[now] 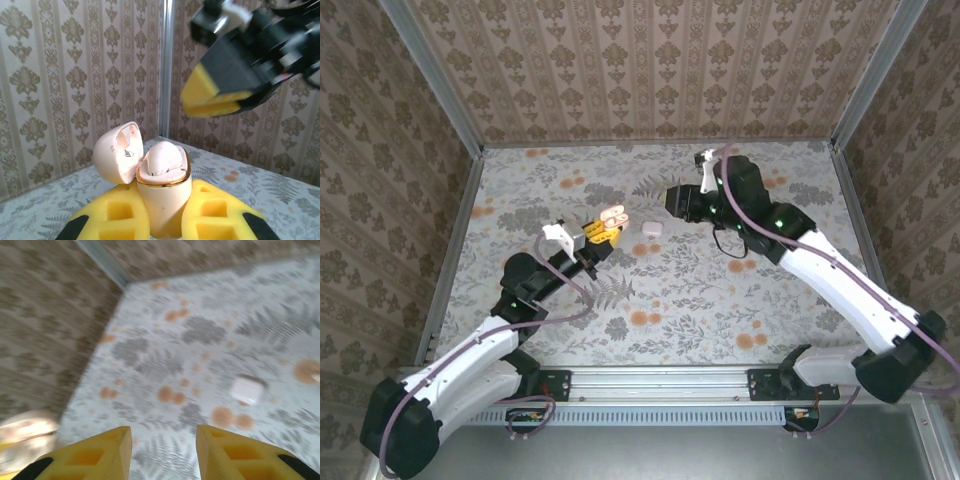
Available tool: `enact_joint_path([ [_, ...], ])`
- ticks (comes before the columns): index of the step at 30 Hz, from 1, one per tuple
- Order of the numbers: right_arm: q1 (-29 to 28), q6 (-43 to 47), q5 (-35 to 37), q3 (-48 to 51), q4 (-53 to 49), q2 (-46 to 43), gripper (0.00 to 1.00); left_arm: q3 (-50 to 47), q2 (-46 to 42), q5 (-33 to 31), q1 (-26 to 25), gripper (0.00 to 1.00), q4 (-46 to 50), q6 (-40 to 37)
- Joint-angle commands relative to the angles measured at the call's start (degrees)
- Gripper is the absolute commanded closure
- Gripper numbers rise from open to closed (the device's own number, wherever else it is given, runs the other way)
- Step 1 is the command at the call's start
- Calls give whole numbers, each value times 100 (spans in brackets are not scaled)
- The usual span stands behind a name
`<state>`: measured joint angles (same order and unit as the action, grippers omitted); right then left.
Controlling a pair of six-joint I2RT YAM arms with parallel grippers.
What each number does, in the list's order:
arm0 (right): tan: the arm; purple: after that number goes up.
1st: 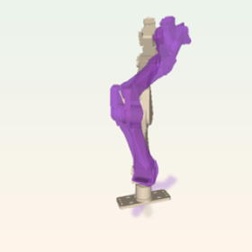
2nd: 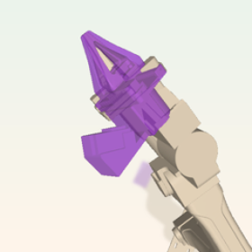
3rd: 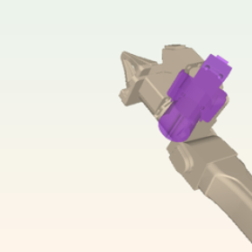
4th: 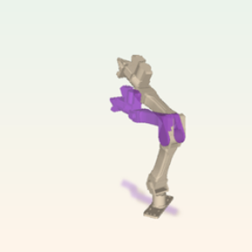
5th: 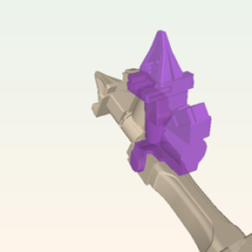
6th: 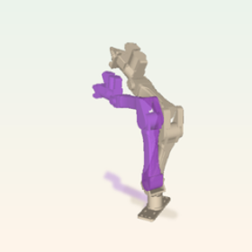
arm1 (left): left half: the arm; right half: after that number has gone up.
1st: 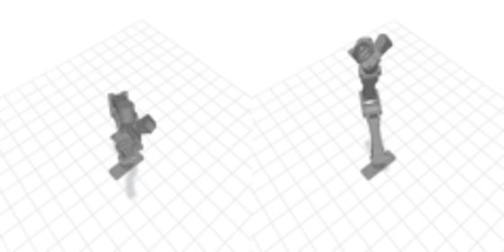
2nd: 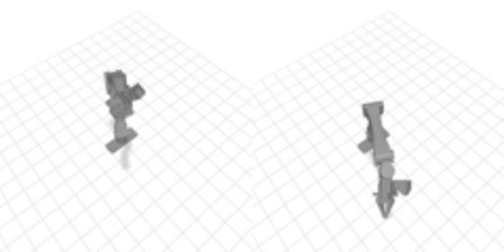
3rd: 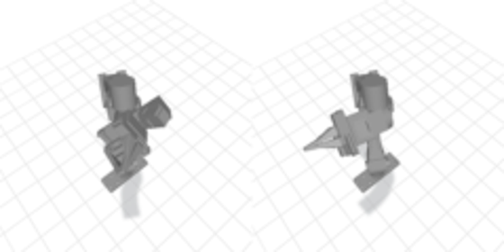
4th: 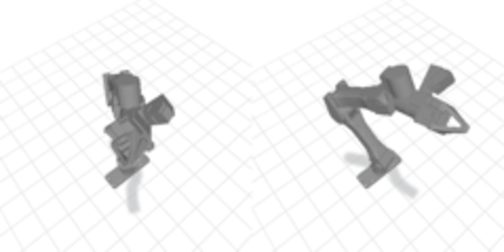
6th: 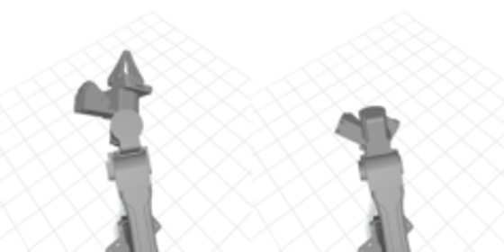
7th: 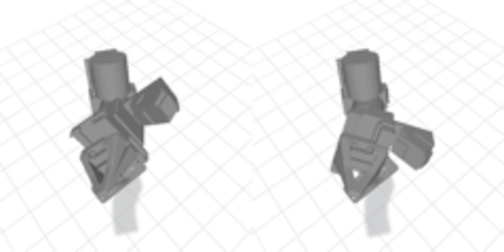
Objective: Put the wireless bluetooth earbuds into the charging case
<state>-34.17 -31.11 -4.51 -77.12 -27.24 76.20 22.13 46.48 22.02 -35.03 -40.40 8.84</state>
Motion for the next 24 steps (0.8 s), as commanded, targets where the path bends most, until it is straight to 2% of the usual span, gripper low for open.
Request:
enact_joint_path([
  [1,200,479,-26,-286,-991,811,62,-56,-154,496,101,100,292,70],
  [9,586,1179,287,-1431,-1298,2856,65,-164,-168,562,119,100,630,-163],
  [19,1346,1401,-417,-3970,-1975,5500,74,-253,-114,505,180,100,705,-291],
  [24,1469,1427,-707,-4683,-2258,6239,75,-272,-87,382,207,100,701,-328],
])
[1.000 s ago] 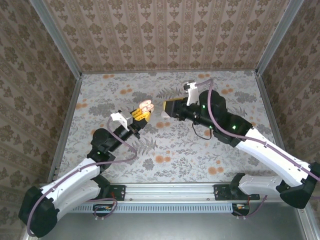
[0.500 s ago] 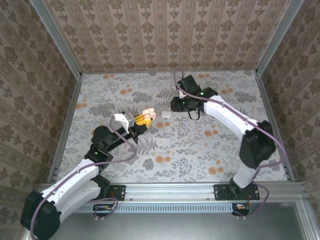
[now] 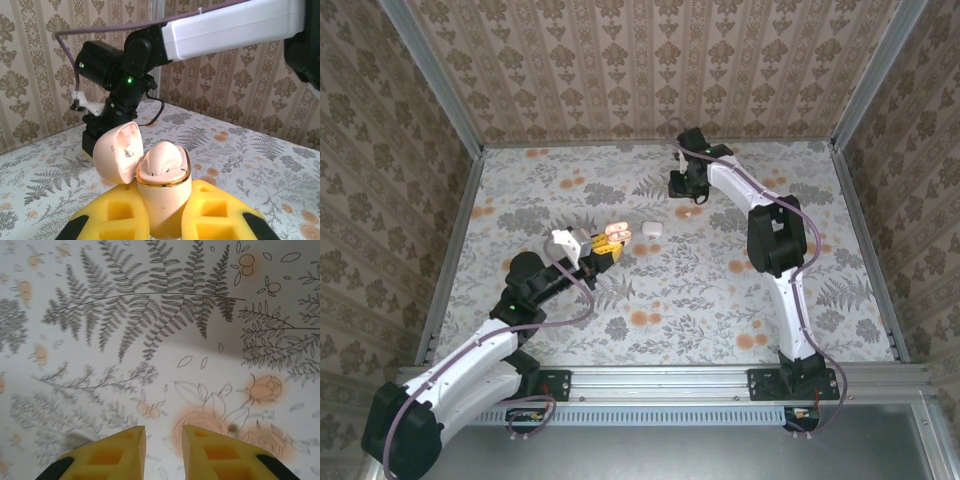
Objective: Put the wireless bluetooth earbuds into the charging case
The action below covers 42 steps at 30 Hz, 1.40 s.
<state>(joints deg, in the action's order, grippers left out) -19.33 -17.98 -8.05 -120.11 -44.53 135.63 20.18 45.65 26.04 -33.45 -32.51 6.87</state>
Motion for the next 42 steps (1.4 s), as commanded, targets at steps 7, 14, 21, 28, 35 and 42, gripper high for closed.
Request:
enact_joint_path([
  [7,80,223,-357,-336,-807,520,76,-26,132,-29,84,100,-127,-135],
  [14,114,282,-98,771,-680,-27,77,55,344,71,84,100,-273,-64],
  [21,142,50,-24,2020,-470,-814,77,80,382,164,76,100,-352,74],
  [28,-128,-352,-329,3559,38,-1821,78,32,262,174,67,100,-341,194],
  [35,-686,-372,-492,3933,50,-2482,78,-9,156,128,33,100,-300,218],
  [42,-401,-305,-215,3553,-81,-2663,78,-8,111,129,-2,100,-287,235],
])
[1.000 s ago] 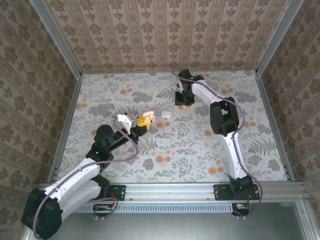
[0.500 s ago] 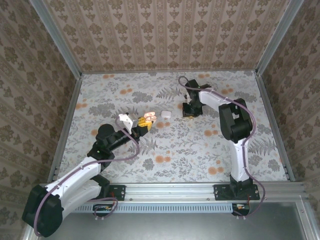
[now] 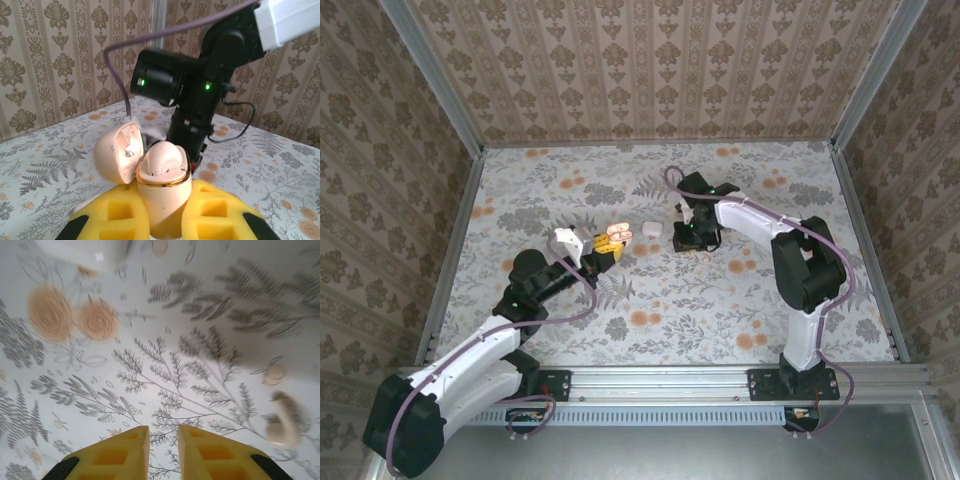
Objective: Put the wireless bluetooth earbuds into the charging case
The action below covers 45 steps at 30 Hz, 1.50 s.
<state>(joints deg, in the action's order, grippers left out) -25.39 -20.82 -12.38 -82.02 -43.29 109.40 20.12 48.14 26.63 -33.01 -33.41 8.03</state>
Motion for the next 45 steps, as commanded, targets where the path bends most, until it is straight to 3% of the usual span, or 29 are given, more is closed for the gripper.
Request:
enact_joint_path([
  [1,226,-9,332,-326,-303,23,77,-4,-162,70,-47,100,-184,121],
  [12,348,-150,1102,-323,-394,720,80,-68,-474,-22,-56,100,91,42],
  [20,535,86,1115,21,-312,833,82,-183,-744,-132,-54,100,246,14],
  [36,532,-4,1315,1182,-760,138,82,-199,-738,-176,-65,100,177,67],
  [45,345,-420,843,2189,-534,-645,81,-210,-689,-185,-74,100,102,74],
])
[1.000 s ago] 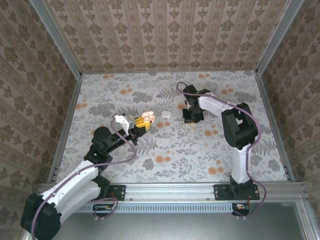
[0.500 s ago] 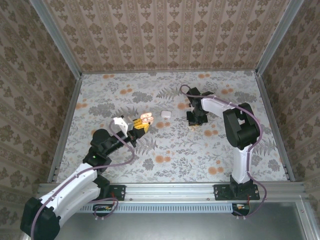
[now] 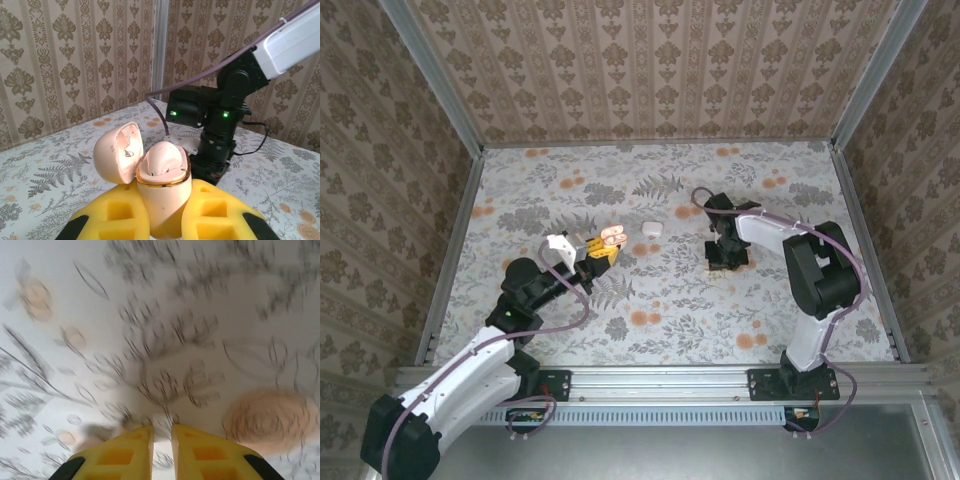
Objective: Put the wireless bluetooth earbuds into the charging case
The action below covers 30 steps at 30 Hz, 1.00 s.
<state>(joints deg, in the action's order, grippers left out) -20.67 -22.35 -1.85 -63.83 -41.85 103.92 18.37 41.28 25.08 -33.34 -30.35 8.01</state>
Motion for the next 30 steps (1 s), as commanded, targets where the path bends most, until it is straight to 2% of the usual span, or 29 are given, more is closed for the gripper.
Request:
enact_joint_path([
  [1,-197,-339,-343,429,-623,-148,82,-36,17,-30,-47,100,-229,80],
  [8,-716,-734,-925,407,-239,-184,81,-27,67,8,-58,100,-287,95],
  [16,-737,-734,-1190,-419,-19,72,82,-62,-131,-27,-69,100,-167,89],
  [23,-551,-451,-1051,-1031,-187,244,83,-106,-476,-122,-76,100,120,69],
  [30,100,-42,-1043,-1081,-206,477,85,-125,-552,-172,-76,100,143,69],
])
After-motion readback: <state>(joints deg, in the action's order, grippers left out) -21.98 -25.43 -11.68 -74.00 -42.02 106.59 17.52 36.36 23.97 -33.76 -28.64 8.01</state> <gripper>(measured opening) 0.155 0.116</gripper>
